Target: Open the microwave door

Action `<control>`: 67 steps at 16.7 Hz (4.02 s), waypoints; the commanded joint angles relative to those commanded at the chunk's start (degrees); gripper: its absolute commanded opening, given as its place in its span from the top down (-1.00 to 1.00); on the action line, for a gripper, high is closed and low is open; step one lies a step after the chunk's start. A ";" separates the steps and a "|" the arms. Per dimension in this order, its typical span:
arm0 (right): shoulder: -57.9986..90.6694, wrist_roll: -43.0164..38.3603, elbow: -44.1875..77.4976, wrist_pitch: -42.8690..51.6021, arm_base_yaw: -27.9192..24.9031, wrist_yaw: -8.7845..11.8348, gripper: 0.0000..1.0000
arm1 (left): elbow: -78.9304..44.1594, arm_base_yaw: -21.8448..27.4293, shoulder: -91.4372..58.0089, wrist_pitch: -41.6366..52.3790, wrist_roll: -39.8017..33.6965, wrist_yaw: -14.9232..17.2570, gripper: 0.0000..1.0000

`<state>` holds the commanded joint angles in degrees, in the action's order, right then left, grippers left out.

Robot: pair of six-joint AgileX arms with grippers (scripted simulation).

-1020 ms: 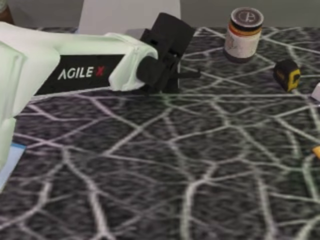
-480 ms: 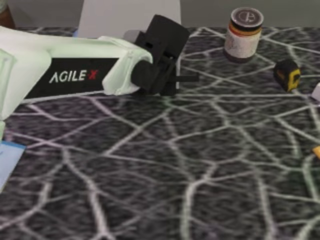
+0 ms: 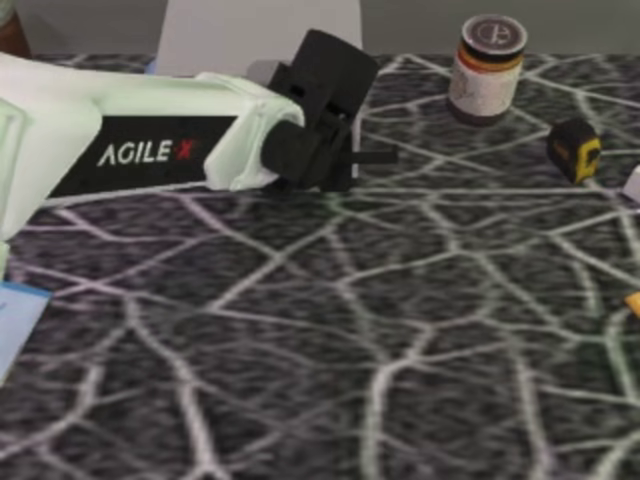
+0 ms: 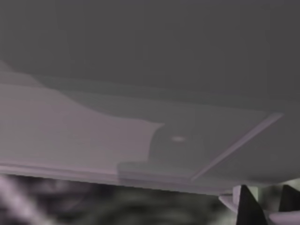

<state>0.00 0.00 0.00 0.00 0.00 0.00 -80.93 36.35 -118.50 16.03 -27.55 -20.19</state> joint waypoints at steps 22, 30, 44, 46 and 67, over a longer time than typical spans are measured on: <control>0.00 0.00 0.00 0.00 0.00 0.00 -1.00 | 3.84 -0.42 2.40 -2.48 3.18 2.22 1.00; 0.00 0.00 0.00 0.00 0.00 0.00 -1.00 | 3.84 -0.42 2.40 -2.48 3.18 2.22 1.00; 0.00 0.00 0.00 0.00 0.00 0.00 -1.00 | 3.84 -0.42 2.40 -2.48 3.18 2.22 1.00; 0.00 0.00 0.00 0.00 0.00 0.00 -1.00 | 3.84 -0.42 2.40 -2.48 3.18 2.22 1.00; 0.00 0.00 0.00 0.00 0.00 0.00 -1.00 | 7.07 -0.90 4.46 -4.46 6.03 4.31 1.00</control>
<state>0.00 0.00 0.00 0.00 0.00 0.00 -73.87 35.45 -114.04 11.57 -21.53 -15.88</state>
